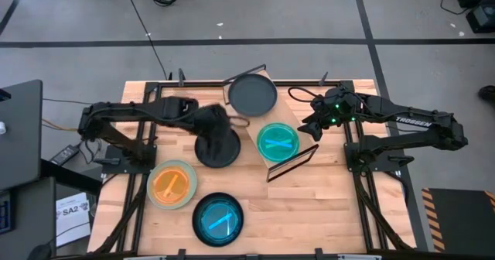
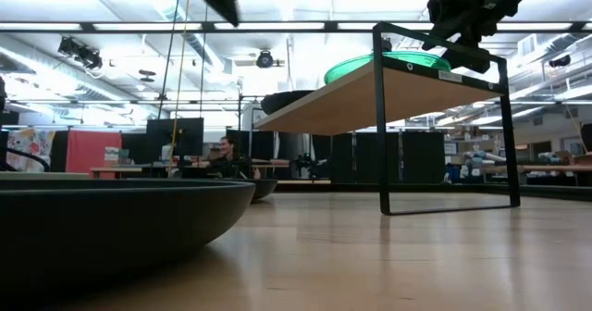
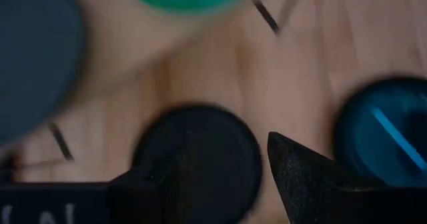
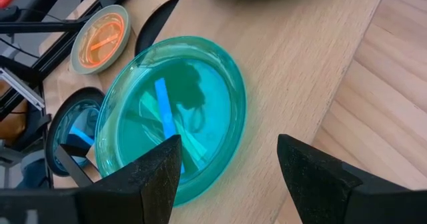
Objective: Place and stack plates onto a shelf
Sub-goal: Stack the transparent orange plate on the top of the transparent blue plate on the shelf
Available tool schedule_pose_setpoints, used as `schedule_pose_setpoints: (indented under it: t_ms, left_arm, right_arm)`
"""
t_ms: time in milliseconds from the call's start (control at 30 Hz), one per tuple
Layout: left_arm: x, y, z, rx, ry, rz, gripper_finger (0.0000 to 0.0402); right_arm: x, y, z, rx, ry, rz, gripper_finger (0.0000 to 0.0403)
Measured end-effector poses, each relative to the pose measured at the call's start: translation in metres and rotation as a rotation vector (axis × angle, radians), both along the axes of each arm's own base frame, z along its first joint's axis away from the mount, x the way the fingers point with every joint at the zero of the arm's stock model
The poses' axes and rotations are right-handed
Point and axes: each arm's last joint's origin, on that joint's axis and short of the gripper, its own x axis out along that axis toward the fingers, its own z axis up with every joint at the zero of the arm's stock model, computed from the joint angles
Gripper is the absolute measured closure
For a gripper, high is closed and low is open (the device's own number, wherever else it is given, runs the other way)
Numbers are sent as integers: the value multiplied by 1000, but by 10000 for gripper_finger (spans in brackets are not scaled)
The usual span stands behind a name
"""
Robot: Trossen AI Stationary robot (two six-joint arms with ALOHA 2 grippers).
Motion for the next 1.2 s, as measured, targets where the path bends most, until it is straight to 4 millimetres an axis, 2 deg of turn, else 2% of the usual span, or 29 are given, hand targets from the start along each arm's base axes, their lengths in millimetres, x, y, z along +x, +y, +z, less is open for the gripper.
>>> schedule_pose_setpoints:
  t_ms: [267, 467, 667, 867, 1200]
  left_arm:
    - [-23, -36, -8, -49, 211, 11, 229]
    - [-35, -51, -37, -36, 367, 18, 230]
    - [-48, -54, -77, 4, 527, 6, 230]
    - [-59, -51, -106, 23, 638, 5, 230]
    - [-72, -49, -153, 2, 689, -23, 230]
  right_arm:
    - [0, 0, 0, -1, -3, 0, 150]
    - [0, 0, 0, -1, -3, 0, 150]
    - [0, 0, 0, -1, -3, 0, 150]
    - [0, 0, 0, 0, -3, 0, 150]
    - [0, 0, 0, 0, -3, 0, 150]
